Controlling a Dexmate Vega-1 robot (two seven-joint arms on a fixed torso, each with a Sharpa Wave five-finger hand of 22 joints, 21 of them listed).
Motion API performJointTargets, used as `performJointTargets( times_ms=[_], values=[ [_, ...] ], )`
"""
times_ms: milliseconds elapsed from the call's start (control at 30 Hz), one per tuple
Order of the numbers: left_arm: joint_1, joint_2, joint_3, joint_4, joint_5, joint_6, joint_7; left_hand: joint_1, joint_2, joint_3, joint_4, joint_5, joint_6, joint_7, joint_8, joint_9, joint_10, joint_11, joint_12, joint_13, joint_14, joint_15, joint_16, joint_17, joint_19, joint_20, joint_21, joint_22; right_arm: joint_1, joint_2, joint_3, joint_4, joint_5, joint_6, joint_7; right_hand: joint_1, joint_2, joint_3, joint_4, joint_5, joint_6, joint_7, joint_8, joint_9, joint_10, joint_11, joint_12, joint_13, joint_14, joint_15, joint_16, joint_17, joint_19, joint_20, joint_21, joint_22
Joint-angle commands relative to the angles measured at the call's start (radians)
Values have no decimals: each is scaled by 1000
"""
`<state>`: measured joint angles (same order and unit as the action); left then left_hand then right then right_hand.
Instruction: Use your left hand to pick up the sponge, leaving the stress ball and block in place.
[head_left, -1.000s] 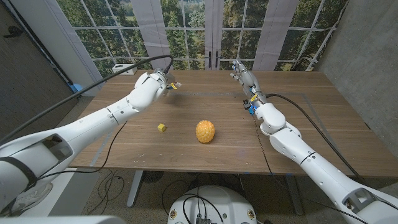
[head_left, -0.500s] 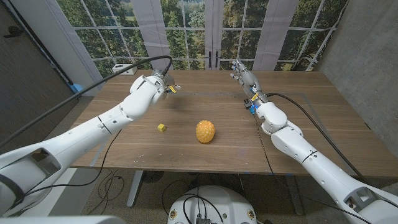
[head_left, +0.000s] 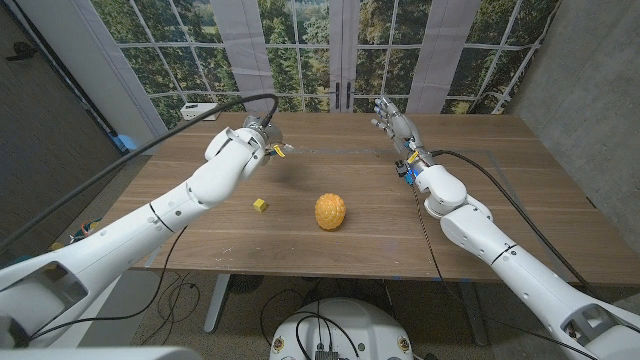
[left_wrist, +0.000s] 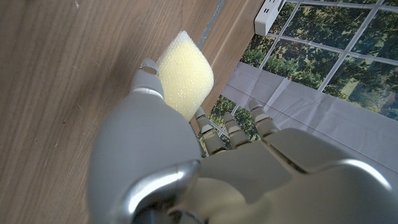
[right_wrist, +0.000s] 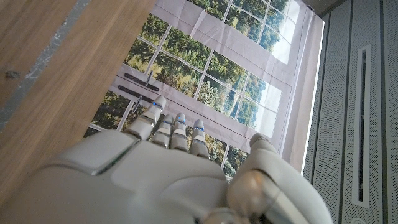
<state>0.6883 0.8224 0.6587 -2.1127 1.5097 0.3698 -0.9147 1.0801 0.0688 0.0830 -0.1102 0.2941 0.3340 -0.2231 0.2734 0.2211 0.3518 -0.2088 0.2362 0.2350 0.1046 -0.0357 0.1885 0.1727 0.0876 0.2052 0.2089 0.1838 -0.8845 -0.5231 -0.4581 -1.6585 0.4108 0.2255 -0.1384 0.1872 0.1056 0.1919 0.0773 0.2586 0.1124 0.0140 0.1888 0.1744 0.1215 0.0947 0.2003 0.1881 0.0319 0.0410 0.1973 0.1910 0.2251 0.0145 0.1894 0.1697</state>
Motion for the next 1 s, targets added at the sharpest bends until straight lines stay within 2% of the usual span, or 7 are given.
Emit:
performJointTargets(
  times_ms=[33,567,767,1000],
  values=[
    [103,-11,-58,-92,75,-25,-35,10,0,-9,-3,0,4,3,-2,2,1,-4,-3,3,-5,-104,-3,-1,-5,4,-1,4,-24,-17,10,-24,9,14,6,3,-2,5,-4,-4,4,-7,-2,5,9,2,-1,3,10,-1,0,0,12,-1,5,2],
    [244,-41,-147,-194,122,-29,-68,14,4,-20,-2,0,18,3,-5,3,8,-5,-4,5,-4,-107,-3,-1,-5,4,-1,4,-57,-38,20,-63,4,31,10,3,-1,6,-5,-4,3,-6,-2,5,10,3,-1,3,11,-1,-1,0,12,-1,5,2],
    [292,-47,-159,-227,169,-44,-88,15,5,-23,-2,0,17,3,-9,3,6,-5,-7,6,-5,-105,-4,-1,-6,7,-1,5,-68,-46,21,-81,-1,32,11,3,-1,6,-4,-5,3,-6,-2,5,10,2,-1,3,11,-1,-1,0,12,-1,4,2],
    [364,-57,-200,-266,207,-41,-96,15,5,-29,-1,1,17,3,-13,4,6,-4,-8,7,-5,-107,-4,-1,-7,5,-2,5,-77,-47,21,-88,-7,46,14,3,-1,6,-5,-5,3,-6,-2,5,11,2,-1,3,12,-1,-1,0,13,-1,4,2]
  ],
)
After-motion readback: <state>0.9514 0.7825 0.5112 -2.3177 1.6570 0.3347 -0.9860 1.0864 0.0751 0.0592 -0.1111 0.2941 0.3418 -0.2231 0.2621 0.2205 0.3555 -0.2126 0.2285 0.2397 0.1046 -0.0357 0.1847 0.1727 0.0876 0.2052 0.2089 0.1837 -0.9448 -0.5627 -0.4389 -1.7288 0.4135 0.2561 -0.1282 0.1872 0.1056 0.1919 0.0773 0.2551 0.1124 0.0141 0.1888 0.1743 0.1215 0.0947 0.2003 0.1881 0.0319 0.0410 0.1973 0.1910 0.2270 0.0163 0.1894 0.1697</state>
